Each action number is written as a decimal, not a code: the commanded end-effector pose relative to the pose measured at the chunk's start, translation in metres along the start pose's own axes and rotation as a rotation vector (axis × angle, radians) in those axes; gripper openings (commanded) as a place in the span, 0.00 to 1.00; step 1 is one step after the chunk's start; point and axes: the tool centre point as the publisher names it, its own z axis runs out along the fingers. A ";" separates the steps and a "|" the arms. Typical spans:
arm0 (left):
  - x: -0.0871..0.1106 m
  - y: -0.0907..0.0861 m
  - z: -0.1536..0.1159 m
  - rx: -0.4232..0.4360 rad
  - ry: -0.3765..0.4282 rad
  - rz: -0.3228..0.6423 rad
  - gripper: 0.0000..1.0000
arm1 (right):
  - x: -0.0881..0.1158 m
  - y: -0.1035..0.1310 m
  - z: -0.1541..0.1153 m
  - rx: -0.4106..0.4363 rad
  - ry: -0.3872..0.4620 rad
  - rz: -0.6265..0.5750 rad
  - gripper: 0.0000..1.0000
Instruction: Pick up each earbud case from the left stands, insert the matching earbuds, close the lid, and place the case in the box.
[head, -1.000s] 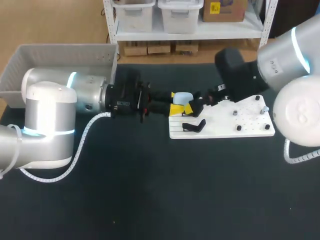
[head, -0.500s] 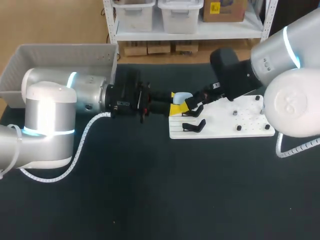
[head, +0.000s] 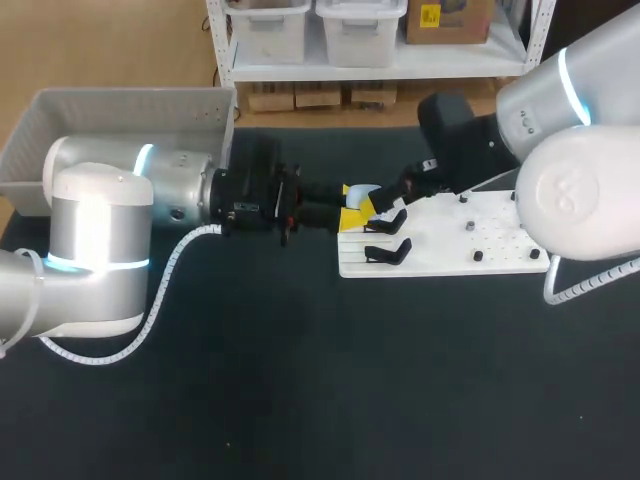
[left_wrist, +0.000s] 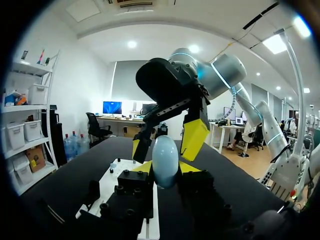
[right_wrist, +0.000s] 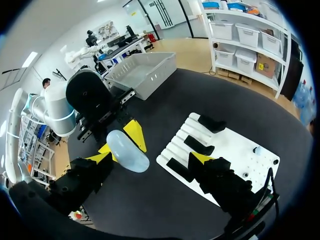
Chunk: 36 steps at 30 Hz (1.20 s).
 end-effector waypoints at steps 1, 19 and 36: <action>0.001 -0.001 0.000 -0.004 -0.005 0.004 0.00 | 0.000 -0.001 0.000 0.002 0.000 0.005 1.00; 0.001 -0.001 0.000 -0.004 -0.005 0.004 0.00 | -0.017 -0.004 -0.023 0.027 -0.073 0.006 1.00; -0.010 -0.009 0.001 0.021 -0.030 0.140 0.00 | -0.036 -0.046 -0.087 0.210 -0.119 -0.027 1.00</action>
